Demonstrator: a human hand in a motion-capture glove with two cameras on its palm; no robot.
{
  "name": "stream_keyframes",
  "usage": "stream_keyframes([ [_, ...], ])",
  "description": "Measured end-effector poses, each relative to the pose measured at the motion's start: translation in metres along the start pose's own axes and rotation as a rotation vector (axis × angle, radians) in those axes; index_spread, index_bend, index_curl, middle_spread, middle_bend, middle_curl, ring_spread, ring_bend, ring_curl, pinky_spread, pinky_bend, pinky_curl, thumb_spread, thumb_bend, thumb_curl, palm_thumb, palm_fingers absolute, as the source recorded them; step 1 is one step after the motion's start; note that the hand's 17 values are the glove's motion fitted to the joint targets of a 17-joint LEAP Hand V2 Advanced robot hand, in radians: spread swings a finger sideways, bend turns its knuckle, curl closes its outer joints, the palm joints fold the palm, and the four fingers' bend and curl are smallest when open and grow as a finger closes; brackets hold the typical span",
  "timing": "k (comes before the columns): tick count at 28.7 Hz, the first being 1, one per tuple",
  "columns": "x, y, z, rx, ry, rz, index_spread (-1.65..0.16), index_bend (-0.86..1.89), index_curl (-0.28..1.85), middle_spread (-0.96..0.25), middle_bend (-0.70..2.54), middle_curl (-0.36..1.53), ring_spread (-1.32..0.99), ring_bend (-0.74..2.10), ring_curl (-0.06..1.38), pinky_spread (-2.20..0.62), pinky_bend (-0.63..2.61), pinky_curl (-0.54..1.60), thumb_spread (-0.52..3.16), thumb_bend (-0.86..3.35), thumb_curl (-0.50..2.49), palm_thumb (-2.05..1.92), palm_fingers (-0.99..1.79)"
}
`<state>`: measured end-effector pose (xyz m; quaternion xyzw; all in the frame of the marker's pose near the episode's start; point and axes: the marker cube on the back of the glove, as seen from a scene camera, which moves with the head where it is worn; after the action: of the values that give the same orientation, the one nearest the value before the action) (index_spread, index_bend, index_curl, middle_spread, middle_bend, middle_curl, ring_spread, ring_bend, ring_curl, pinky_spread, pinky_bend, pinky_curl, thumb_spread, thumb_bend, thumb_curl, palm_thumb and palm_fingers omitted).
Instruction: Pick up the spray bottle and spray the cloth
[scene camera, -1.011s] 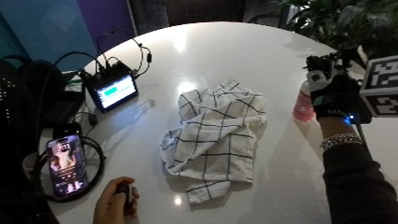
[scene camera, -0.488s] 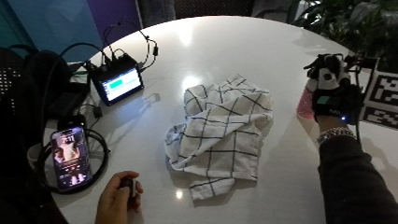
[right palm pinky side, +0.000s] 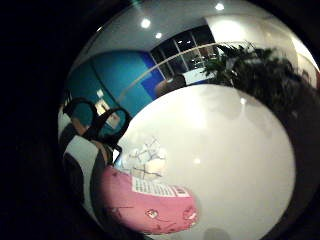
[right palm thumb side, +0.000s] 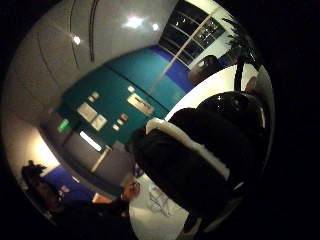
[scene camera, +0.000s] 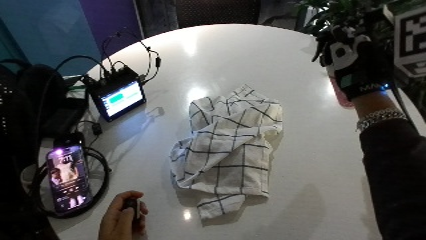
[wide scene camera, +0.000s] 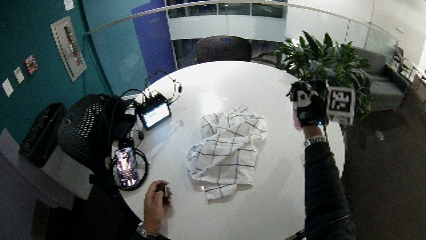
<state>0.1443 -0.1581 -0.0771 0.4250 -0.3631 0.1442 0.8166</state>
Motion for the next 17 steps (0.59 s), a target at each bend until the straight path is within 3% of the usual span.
stream_keyframes([
  [7,-0.073,-0.026,0.008,-0.281,0.334,-0.259,-0.26,0.37,0.52,-0.20,0.72,0.56,-0.19,0.68,0.46,-0.30,0.41,0.37,1.23,-0.02,0.17,0.23,1.47],
  [11,-0.132,-0.011,0.003,-0.362,0.535,-0.308,-0.26,0.39,0.53,-0.20,0.73,0.56,-0.18,0.69,0.46,-0.30,0.41,0.37,1.24,-0.02,0.17,0.23,1.46],
  [17,-0.161,-0.002,0.035,-0.551,0.642,-0.488,-0.25,0.40,0.54,-0.20,0.75,0.57,-0.18,0.71,0.46,-0.30,0.43,0.38,1.25,-0.01,0.17,0.22,1.45],
])
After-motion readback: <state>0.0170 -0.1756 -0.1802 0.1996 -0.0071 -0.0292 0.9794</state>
